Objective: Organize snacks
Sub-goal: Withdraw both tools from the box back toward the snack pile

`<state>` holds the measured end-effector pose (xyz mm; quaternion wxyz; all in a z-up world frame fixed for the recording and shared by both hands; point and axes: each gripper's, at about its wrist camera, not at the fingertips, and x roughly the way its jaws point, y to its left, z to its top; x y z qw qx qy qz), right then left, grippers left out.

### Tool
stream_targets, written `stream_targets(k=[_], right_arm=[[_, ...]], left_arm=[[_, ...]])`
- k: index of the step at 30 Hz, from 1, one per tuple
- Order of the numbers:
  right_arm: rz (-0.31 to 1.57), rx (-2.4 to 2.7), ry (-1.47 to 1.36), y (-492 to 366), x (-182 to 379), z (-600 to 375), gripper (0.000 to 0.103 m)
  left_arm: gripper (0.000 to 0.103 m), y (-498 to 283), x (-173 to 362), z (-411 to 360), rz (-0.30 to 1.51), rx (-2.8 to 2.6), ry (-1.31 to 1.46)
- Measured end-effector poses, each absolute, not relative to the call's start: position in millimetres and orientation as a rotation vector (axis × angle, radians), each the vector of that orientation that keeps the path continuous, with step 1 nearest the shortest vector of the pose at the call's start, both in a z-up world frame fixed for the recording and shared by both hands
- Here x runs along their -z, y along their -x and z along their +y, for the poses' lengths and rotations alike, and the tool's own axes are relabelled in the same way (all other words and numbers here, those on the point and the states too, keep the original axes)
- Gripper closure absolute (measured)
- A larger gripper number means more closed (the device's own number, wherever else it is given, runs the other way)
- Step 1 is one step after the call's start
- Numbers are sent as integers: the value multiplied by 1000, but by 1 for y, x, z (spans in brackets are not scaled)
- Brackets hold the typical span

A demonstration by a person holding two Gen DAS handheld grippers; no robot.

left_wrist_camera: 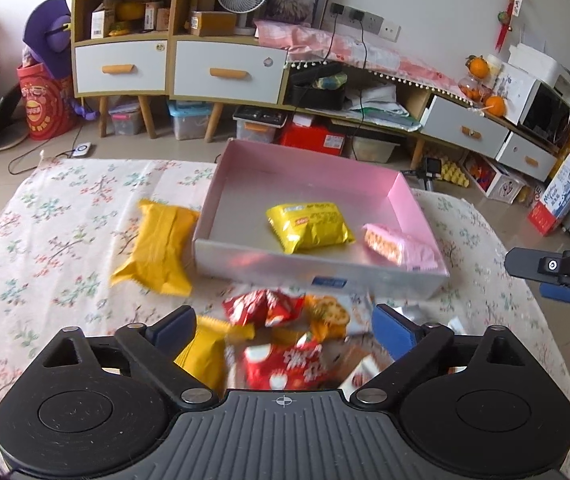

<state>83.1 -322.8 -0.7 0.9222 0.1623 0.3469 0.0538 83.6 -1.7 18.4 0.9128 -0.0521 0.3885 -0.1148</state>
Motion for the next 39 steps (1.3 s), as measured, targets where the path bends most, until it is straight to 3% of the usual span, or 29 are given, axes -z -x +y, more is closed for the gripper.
stream_targets(k=[5, 23, 31, 39], right_arm=[[702, -133, -279, -68, -2, -316, 1], [643, -328, 41, -38, 23, -267, 0], [646, -364, 218, -30, 37, -246, 1], [697, -372, 160, -39, 43, -248, 6]], left_arm=[[4, -66, -9, 10, 823, 234, 79], [3, -35, 11, 53, 818, 253, -49], [4, -20, 8, 44, 741, 362, -125], [8, -13, 2, 17, 691, 516, -162]])
